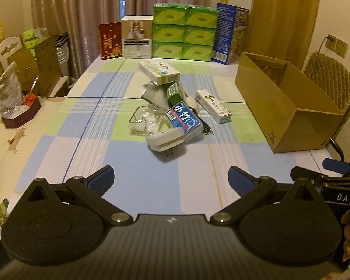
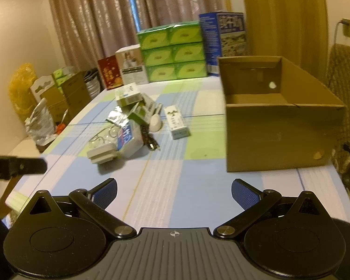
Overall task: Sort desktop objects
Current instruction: 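Move both tools toward the pile of items on the table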
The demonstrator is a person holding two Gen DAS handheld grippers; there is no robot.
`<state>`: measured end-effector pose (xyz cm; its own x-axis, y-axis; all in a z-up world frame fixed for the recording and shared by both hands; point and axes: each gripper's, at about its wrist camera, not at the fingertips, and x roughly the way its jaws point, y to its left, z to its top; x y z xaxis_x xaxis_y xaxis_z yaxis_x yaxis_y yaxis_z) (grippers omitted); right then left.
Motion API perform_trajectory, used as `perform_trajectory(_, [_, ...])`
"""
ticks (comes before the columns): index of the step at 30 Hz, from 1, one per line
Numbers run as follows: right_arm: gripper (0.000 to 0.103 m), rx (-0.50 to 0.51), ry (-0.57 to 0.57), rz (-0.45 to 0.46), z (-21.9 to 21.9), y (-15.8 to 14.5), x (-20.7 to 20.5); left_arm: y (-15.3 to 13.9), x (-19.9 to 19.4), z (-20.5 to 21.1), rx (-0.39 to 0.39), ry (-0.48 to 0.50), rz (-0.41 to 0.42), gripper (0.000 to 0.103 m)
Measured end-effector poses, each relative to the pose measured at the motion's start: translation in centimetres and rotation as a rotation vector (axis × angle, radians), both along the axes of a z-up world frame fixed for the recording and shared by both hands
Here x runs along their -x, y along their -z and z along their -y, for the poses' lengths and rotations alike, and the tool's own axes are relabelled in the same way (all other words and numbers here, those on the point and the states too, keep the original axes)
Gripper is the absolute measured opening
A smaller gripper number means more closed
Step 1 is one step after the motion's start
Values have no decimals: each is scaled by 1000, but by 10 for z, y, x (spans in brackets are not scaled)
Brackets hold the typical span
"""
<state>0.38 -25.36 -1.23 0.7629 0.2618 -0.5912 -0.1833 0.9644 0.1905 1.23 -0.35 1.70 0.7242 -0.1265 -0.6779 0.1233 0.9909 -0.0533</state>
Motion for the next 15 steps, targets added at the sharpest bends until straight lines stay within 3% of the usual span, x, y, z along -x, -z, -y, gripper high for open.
perform_trajectory(10, [101, 17, -96, -12, -18, 7, -42, 4, -50, -23, 30, 75, -34, 102])
perform_trajectory(15, [101, 53, -163, -13, -32, 16, -69, 17, -80, -42, 103, 129, -67, 102])
